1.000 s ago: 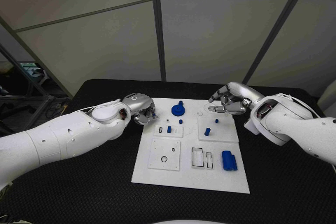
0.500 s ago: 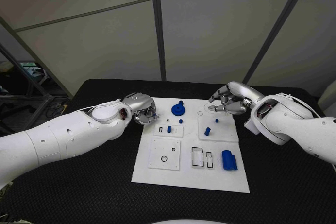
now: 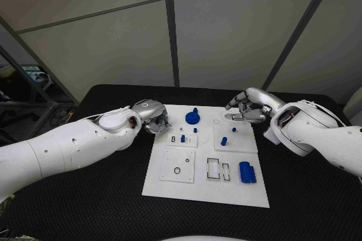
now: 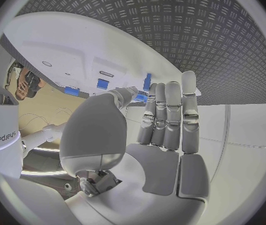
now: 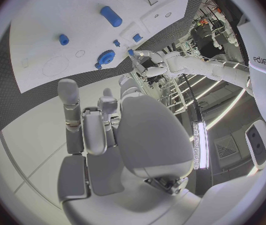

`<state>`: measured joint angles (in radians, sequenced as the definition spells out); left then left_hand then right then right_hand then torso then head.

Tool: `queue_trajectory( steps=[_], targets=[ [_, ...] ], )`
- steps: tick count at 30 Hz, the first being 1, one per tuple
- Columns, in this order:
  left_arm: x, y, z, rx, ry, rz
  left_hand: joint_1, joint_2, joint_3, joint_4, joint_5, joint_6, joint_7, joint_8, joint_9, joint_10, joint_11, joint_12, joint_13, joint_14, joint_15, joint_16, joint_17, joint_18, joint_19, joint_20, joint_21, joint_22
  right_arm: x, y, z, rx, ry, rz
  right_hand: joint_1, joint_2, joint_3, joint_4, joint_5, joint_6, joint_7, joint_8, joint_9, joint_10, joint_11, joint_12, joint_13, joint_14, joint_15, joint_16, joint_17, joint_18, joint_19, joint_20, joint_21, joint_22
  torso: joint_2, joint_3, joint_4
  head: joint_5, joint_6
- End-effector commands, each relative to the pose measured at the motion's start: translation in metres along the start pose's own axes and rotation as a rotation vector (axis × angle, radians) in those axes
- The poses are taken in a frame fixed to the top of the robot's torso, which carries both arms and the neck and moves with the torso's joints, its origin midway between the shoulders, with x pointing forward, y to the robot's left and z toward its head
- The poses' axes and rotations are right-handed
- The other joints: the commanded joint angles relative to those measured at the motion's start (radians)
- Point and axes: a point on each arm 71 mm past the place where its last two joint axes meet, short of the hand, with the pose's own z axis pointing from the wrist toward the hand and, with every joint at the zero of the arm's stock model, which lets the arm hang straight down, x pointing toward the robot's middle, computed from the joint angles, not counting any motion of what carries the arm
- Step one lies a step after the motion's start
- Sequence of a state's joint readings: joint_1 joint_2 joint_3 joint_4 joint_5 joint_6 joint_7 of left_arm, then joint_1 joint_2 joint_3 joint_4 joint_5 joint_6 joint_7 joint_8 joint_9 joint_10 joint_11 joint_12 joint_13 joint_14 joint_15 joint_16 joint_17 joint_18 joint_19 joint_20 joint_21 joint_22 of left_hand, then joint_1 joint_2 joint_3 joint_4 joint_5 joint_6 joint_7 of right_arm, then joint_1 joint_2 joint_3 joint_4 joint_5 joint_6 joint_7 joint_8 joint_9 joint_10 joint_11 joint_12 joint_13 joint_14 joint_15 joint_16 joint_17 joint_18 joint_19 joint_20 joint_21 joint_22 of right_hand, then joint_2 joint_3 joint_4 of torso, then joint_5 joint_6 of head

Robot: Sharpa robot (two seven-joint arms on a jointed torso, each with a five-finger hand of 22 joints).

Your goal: Assemble the parts on the task board

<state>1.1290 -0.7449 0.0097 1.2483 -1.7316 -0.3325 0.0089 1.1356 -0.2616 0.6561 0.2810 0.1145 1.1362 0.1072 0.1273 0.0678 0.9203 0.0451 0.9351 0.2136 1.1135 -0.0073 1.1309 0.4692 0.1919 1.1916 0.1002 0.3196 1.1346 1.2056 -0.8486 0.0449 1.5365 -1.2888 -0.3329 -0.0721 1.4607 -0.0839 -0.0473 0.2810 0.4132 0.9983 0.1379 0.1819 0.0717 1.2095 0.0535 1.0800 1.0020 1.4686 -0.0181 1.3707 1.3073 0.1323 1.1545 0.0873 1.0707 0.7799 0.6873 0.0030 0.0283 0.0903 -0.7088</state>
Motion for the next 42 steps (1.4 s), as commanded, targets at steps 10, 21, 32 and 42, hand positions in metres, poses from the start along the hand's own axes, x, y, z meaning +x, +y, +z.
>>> queue_trajectory(
  steps=[10, 21, 32, 42],
  targets=[
    [-0.0017, 0.0024, 0.0000, -0.018, -0.012, -0.001, 0.004, 0.002, -0.009, -0.006, -0.003, -0.009, 0.004, -0.007, -0.002, -0.006, 0.005, -0.002, -0.004, 0.002, 0.000, 0.002, -0.005, -0.010, 0.008, 0.001, -0.009, -0.002, -0.0017, 0.0005, 0.0002, -0.005, -0.013, -0.003, -0.001, 0.001, 0.002, 0.003, 0.005, -0.008, -0.002, 0.003, -0.002, -0.006, -0.004, -0.005, -0.001, 0.043, -0.005, -0.002, 0.010, 0.016, 0.007, -0.001, -0.005, -0.001, 0.000, 0.0000, -0.0005, -0.001, 0.002],
    [-0.0022, 0.0032, -0.0001, -0.021, -0.017, -0.011, 0.003, -0.004, -0.076, -0.003, 0.004, -0.060, 0.021, -0.055, -0.003, -0.030, 0.019, -0.032, -0.025, -0.001, 0.011, -0.001, -0.007, -0.011, 0.013, 0.008, -0.022, -0.005, -0.0018, 0.0005, 0.0002, -0.005, -0.014, -0.003, 0.001, 0.000, 0.002, 0.002, 0.006, -0.010, -0.002, 0.003, -0.002, -0.007, -0.004, -0.007, -0.003, 0.043, -0.005, -0.003, 0.009, 0.016, 0.007, -0.001, -0.006, -0.002, 0.000, 0.0001, -0.0004, 0.000, 0.002],
    [-0.0019, 0.0033, 0.0002, -0.021, -0.014, -0.015, 0.009, -0.002, -0.086, -0.004, 0.004, -0.060, 0.022, -0.057, -0.003, -0.029, 0.019, -0.035, -0.027, 0.002, 0.011, 0.001, -0.001, -0.011, 0.015, 0.009, -0.024, -0.005, -0.0016, 0.0006, 0.0003, -0.005, -0.013, -0.003, 0.001, 0.000, 0.002, 0.002, 0.006, -0.010, -0.002, 0.003, -0.002, -0.007, -0.004, -0.007, -0.003, 0.043, -0.005, -0.003, 0.009, 0.016, 0.007, -0.001, -0.006, -0.002, 0.000, 0.0001, -0.0008, 0.000, 0.002],
    [-0.0070, 0.0045, 0.0007, -0.033, -0.047, -0.020, 0.005, 0.000, -0.132, 0.005, 0.004, -0.056, 0.023, -0.061, -0.002, -0.024, 0.021, -0.038, -0.032, 0.002, 0.012, 0.002, 0.001, -0.011, 0.019, 0.010, -0.029, -0.005, -0.0018, 0.0004, 0.0003, -0.004, -0.016, -0.003, 0.001, 0.000, 0.002, 0.002, 0.006, -0.010, -0.002, 0.003, -0.002, -0.007, -0.004, -0.007, -0.003, 0.043, -0.005, -0.003, 0.009, 0.016, 0.007, -0.001, -0.006, -0.002, 0.000, -0.0007, -0.0004, -0.001, 0.004]
  ],
)
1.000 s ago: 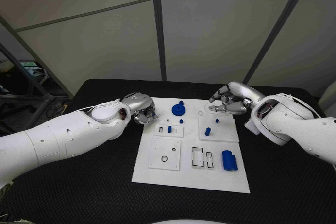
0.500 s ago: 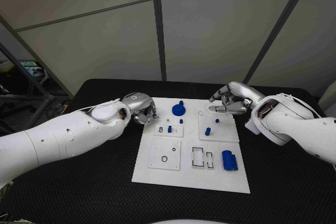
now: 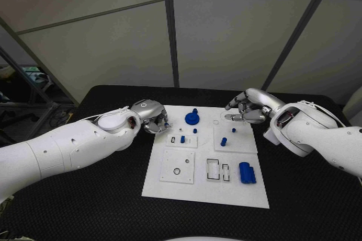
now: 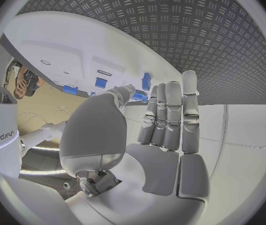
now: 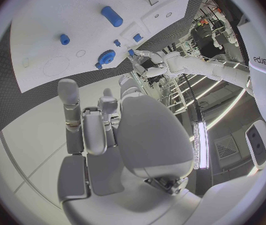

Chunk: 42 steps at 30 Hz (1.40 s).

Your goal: Assemble the parts on the task board

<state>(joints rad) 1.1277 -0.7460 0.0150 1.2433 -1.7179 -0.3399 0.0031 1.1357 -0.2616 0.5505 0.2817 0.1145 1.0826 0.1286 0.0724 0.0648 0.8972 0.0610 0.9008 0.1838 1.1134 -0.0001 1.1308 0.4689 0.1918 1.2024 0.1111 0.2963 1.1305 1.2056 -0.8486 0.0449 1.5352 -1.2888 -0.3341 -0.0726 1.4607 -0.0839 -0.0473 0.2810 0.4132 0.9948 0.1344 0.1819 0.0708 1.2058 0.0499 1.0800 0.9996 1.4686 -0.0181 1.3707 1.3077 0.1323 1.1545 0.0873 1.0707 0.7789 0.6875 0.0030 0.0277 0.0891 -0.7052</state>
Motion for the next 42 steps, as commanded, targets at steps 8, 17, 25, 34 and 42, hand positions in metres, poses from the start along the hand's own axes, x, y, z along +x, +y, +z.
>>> queue_trajectory(
  steps=[8, 17, 25, 34, 42],
  targets=[
    [-0.029, 0.007, 0.002, -0.060, -0.095, -0.079, 0.008, 0.049, -0.355, 0.003, 0.008, 0.000, 0.000, -0.007, 0.001, 0.003, 0.002, 0.001, -0.008, 0.011, 0.004, 0.005, 0.012, -0.011, 0.024, -0.001, -0.023, 0.001, -0.002, -0.001, 0.001, -0.002, -0.020, -0.004, 0.001, 0.000, 0.002, 0.002, 0.006, -0.006, 0.002, 0.003, -0.001, -0.004, 0.000, -0.007, -0.001, 0.043, -0.005, -0.003, 0.009, 0.016, 0.007, -0.001, -0.006, -0.001, -0.002, 0.0000, 0.0000, 0.001, 0.004],
    [-0.068, 0.030, 0.002, -0.173, -0.007, -0.332, 0.060, 0.097, -0.644, 0.014, 0.011, -0.010, -0.001, -0.005, 0.004, 0.017, -0.001, 0.030, 0.001, 0.009, 0.002, 0.010, 0.021, -0.010, 0.025, -0.002, -0.042, 0.009, -0.004, -0.006, 0.002, 0.012, -0.028, -0.008, 0.001, 0.000, 0.003, 0.002, 0.006, -0.008, 0.002, 0.003, -0.001, -0.004, 0.000, -0.006, -0.001, 0.043, -0.005, -0.003, 0.009, 0.016, 0.006, -0.001, -0.007, -0.002, -0.001, 0.0001, 0.0014, 0.003, 0.009],
    [-0.105, 0.065, -0.001, -0.303, 0.243, -0.439, 0.091, 0.152, -0.532, 0.011, 0.016, 0.084, -0.032, 0.095, 0.052, 0.127, -0.030, 0.145, 0.068, 0.252, -0.033, 0.240, 0.496, -0.021, 0.117, -0.033, 0.087, 0.081, -0.005, -0.010, 0.002, 0.023, -0.030, -0.010, 0.001, 0.000, 0.002, 0.002, 0.006, -0.008, 0.002, 0.003, -0.001, -0.004, 0.001, -0.006, -0.001, 0.043, -0.005, -0.003, 0.009, 0.016, 0.007, -0.001, -0.007, -0.002, -0.002, 0.0014, -0.0004, 0.009, 0.015],
    [-0.105, 0.073, 0.002, -0.373, 0.524, -0.414, 0.015, 0.176, -0.454, 0.016, 0.020, 0.040, -0.104, 0.436, 0.299, 0.454, -0.110, 0.531, 0.844, 0.421, -0.092, 0.407, 0.966, -0.099, 0.268, -0.095, 0.715, 0.323, -0.005, -0.012, 0.004, 0.030, -0.032, -0.008, 0.000, 0.000, 0.002, 0.002, 0.006, -0.007, 0.002, 0.003, -0.001, -0.003, 0.001, -0.005, 0.000, 0.043, -0.005, -0.003, 0.009, 0.016, 0.007, -0.001, -0.007, -0.001, -0.002, -0.0005, -0.0005, 0.012, 0.017],
    [-0.096, 0.063, 0.015, -0.399, 0.727, -0.327, -0.059, 0.117, -0.592, 0.013, -0.028, -0.148, -0.069, 0.495, 0.428, 0.372, -0.070, 0.473, 0.745, 0.383, -0.069, 0.362, 0.857, -0.086, 0.221, -0.079, 0.600, 0.294, -0.008, -0.014, 0.005, 0.038, -0.071, 0.059, 0.002, -0.001, 0.006, 0.003, 0.031, -0.012, 0.004, 0.003, -0.001, -0.033, 0.002, -0.037, -0.034, 0.033, -0.003, -0.030, -0.020, 0.024, -0.021, 0.000, -0.042, -0.049, -0.002, -0.0011, -0.0068, 0.019, 0.020]
  ],
)
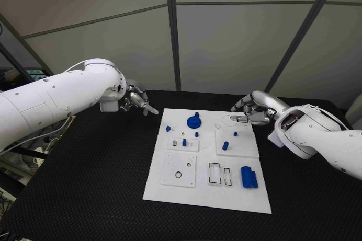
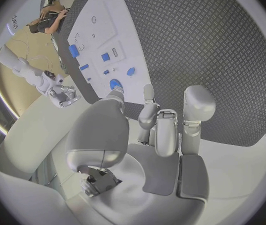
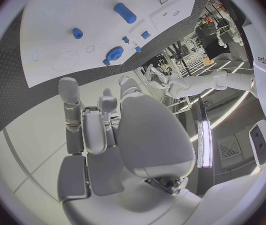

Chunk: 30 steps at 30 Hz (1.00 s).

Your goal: Assemble the parts on the task board

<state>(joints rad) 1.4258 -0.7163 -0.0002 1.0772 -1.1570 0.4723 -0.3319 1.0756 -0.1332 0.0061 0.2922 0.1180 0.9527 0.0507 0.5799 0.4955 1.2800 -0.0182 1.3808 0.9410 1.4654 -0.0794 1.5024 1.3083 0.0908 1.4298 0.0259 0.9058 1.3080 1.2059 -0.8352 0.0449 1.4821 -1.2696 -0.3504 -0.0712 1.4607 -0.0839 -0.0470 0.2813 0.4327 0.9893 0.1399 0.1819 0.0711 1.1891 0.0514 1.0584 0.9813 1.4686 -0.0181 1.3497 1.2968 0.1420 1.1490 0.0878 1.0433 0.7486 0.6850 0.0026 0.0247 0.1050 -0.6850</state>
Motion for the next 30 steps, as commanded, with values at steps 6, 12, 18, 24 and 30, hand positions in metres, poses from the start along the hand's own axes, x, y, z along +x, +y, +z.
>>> queue_trajectory(
  steps=[6, 12, 18, 24, 30],
  targets=[
    [-0.001, -0.025, 0.010, -0.003, 0.039, 0.128, 0.029, 0.034, -0.080, 0.002, -0.036, 0.002, 0.007, -0.025, -0.006, 0.039, 0.005, 0.020, 0.078, 0.057, 0.009, 0.013, 0.089, 0.004, 0.020, 0.010, 0.088, 0.137, -0.006, 0.001, 0.001, -0.003, -0.078, 0.086, 0.006, 0.001, 0.029, 0.007, 0.031, 0.000, -0.001, 0.013, 0.000, -0.152, 0.001, -0.274, -0.273, -0.063, 0.000, -0.257, -0.253, 0.042, -0.132, 0.005, -0.175, -0.199, 0.002, -0.0006, -0.0042, 0.010, 0.000],
    [0.001, -0.041, 0.016, 0.015, 0.060, 0.179, 0.074, 0.059, -0.028, 0.000, 0.005, 0.007, 0.008, -0.044, -0.012, 0.030, 0.007, 0.008, 0.069, 0.053, 0.009, 0.006, 0.077, 0.007, 0.014, 0.011, 0.075, 0.133, -0.005, 0.004, 0.002, -0.016, -0.082, 0.115, 0.007, -0.006, 0.076, 0.007, 0.031, 0.026, 0.003, 0.008, -0.003, -0.121, 0.012, -0.519, -0.490, -0.175, 0.014, -0.685, -0.584, 0.041, -0.161, 0.022, -0.307, -0.281, 0.003, -0.0002, -0.0053, 0.009, -0.005],
    [0.002, -0.054, 0.020, 0.039, 0.055, 0.194, 0.071, 0.047, -0.005, 0.001, 0.004, 0.007, 0.011, -0.057, -0.017, 0.034, 0.010, 0.008, 0.083, 0.052, 0.011, 0.004, 0.073, 0.008, 0.012, 0.013, 0.072, 0.132, -0.005, 0.006, 0.003, -0.026, -0.084, 0.131, 0.000, -0.023, 0.116, 0.005, 0.030, 0.034, 0.015, -0.010, -0.004, -0.084, 0.030, -0.684, -0.664, -0.194, 0.033, -0.843, -0.646, 0.040, -0.174, 0.045, -0.416, -0.350, 0.003, -0.0011, -0.0047, 0.006, -0.011],
    [0.003, -0.064, 0.024, 0.054, 0.039, 0.236, 0.061, 0.037, 0.015, 0.001, 0.004, 0.003, 0.019, -0.088, -0.031, 0.023, 0.016, -0.004, 0.078, 0.048, 0.017, -0.002, 0.065, 0.010, 0.006, 0.017, 0.057, 0.129, -0.004, 0.008, 0.003, -0.036, -0.080, 0.140, -0.007, -0.031, 0.145, 0.005, 0.030, 0.041, 0.020, -0.028, -0.003, -0.049, 0.039, -0.765, -0.771, -0.206, 0.045, -0.976, -0.701, 0.040, -0.176, 0.060, -0.501, -0.406, 0.002, -0.0015, -0.0040, 0.007, -0.015],
    [0.006, -0.070, 0.029, 0.067, 0.035, 0.262, 0.082, 0.043, 0.045, -0.002, 0.002, -0.003, 0.034, -0.190, -0.104, 0.005, 0.029, -0.030, 0.052, 0.049, 0.027, -0.002, 0.072, 0.011, -0.001, 0.029, 0.050, 0.126, -0.003, 0.010, 0.004, -0.045, -0.074, 0.144, -0.009, -0.039, 0.170, 0.004, 0.029, 0.059, 0.022, -0.051, -0.003, -0.010, 0.041, -0.815, -0.837, -0.199, 0.054, -1.089, -0.769, 0.041, -0.172, 0.075, -0.572, -0.454, 0.002, -0.0020, -0.0033, 0.008, -0.017]
  ],
)
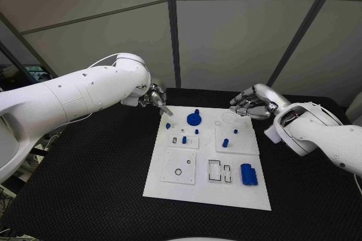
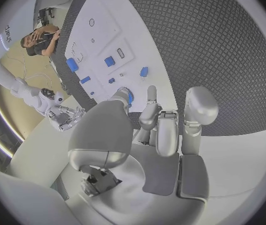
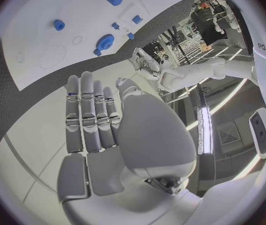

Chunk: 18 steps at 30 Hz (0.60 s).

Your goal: Assemble the parts on the task board

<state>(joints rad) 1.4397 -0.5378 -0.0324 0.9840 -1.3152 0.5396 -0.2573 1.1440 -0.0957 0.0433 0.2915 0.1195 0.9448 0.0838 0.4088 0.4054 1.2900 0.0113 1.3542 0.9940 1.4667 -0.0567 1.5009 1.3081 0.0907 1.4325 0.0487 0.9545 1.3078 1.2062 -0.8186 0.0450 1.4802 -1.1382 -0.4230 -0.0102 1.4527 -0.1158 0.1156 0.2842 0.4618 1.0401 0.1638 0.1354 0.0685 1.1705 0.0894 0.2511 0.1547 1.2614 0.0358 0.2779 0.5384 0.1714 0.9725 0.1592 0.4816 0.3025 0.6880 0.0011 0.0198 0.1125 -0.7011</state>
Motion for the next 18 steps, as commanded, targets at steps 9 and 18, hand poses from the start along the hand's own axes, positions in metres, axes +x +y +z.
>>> queue_trajectory(
  steps=[9, 18],
  targets=[
    [0.008, -0.007, 0.010, 0.018, -0.001, 0.077, 0.029, 0.005, 0.016, -0.004, 0.000, 0.026, -0.001, -0.066, -0.049, -0.004, -0.002, -0.011, 0.002, 0.049, 0.005, 0.000, 0.078, 0.013, -0.004, 0.006, 0.003, 0.127, 0.001, 0.005, 0.001, -0.028, -0.007, 0.018, -0.004, -0.014, 0.019, -0.001, 0.000, 0.016, -0.001, -0.020, 0.000, 0.024, 0.004, -0.032, -0.044, 0.027, 0.002, -0.067, -0.040, 0.012, 0.019, 0.006, -0.044, -0.032, -0.001, -0.0002, 0.0009, 0.004, -0.005],
    [0.018, -0.007, 0.019, 0.016, 0.016, 0.079, 0.029, 0.003, 0.016, -0.003, 0.000, 0.039, -0.001, -0.071, -0.054, -0.005, -0.002, -0.015, 0.000, 0.050, 0.005, -0.001, 0.078, 0.013, -0.005, 0.006, 0.002, 0.126, 0.001, 0.006, 0.002, -0.030, -0.006, 0.019, -0.005, -0.017, 0.022, -0.001, 0.000, 0.017, 0.002, -0.025, -0.001, 0.024, 0.007, -0.040, -0.054, 0.030, 0.005, -0.082, -0.048, 0.012, 0.023, 0.006, -0.055, -0.039, -0.002, -0.0003, 0.0018, 0.002, -0.007]
  ],
)
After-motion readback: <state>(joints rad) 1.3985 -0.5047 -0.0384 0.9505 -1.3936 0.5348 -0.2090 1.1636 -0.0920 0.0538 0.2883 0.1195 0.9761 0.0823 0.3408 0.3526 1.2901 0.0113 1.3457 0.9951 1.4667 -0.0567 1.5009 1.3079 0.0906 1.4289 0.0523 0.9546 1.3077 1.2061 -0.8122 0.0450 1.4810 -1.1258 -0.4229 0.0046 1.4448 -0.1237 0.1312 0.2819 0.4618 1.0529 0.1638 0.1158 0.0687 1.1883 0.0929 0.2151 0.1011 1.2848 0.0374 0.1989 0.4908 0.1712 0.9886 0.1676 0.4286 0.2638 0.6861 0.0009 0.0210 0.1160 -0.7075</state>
